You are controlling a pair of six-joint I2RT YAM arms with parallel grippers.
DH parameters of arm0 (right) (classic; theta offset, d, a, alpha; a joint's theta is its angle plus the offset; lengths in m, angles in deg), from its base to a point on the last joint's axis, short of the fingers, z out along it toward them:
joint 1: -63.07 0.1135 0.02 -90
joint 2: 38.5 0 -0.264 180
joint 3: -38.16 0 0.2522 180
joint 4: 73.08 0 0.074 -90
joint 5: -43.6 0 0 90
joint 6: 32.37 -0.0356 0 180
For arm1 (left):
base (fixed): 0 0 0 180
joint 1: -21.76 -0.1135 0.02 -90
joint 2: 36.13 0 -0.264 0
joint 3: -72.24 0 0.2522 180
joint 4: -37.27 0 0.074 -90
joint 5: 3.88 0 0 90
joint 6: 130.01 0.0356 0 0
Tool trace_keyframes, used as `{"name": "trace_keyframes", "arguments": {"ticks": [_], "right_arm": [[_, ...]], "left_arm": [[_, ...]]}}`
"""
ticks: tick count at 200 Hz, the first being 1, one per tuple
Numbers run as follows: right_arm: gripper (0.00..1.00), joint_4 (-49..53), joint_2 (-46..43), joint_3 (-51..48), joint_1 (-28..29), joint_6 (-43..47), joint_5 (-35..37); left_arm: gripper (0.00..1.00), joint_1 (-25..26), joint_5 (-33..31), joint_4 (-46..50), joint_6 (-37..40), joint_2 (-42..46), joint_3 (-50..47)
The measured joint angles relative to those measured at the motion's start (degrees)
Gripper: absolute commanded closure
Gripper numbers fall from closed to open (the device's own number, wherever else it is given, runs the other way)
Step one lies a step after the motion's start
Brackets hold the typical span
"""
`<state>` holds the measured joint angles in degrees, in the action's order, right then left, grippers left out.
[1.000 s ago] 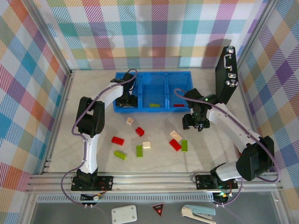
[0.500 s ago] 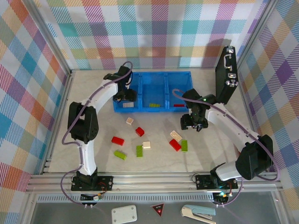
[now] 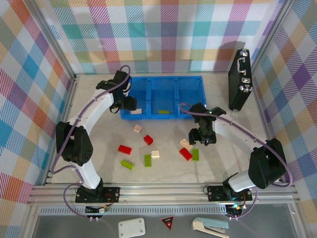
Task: Sort the legos into containers by color
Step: Pick up the lego from the bottom-center of the table.
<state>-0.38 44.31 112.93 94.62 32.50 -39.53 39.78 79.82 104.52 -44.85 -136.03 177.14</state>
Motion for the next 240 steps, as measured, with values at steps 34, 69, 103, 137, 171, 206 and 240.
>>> {"name": "trace_keyframes", "arguments": {"ticks": [34,69,103,137,171,206,240], "right_arm": [[0.33,-2.0,0.0,-4.0,0.8,-2.3,-0.8],[0.35,-3.5,0.0,-6.2,3.0,-4.4,-1.7],[0.35,-5.0,1.3,-6.1,6.8,-6.0,-2.0],[0.35,-5.4,6.9,-4.3,10.5,-6.6,-2.0],[0.36,-5.6,11.3,-1.2,13.5,-7.1,-1.4],[0.37,-5.7,13.7,0.2,15.4,-7.1,-1.0],[0.38,-6.2,15.0,0.3,16.1,-7.1,-0.9]], "left_arm": [[0.23,-0.9,-2.1,0.5,1.4,5.4,-3.4],[0.23,-2.2,-4.1,-0.5,3.0,10.0,-9.7],[0.24,-2.8,-4.3,-4.4,3.6,13.3,-17.0],[0.24,-2.8,-4.3,-7.6,4.7,14.0,-19.9],[0.24,-3.1,-4.3,-10.2,4.7,14.2,-20.1],[0.24,-3.7,-4.2,-10.6,4.7,14.2,-20.1],[0.25,-4.0,-3.8,-10.6,4.7,14.2,-20.1]]}}
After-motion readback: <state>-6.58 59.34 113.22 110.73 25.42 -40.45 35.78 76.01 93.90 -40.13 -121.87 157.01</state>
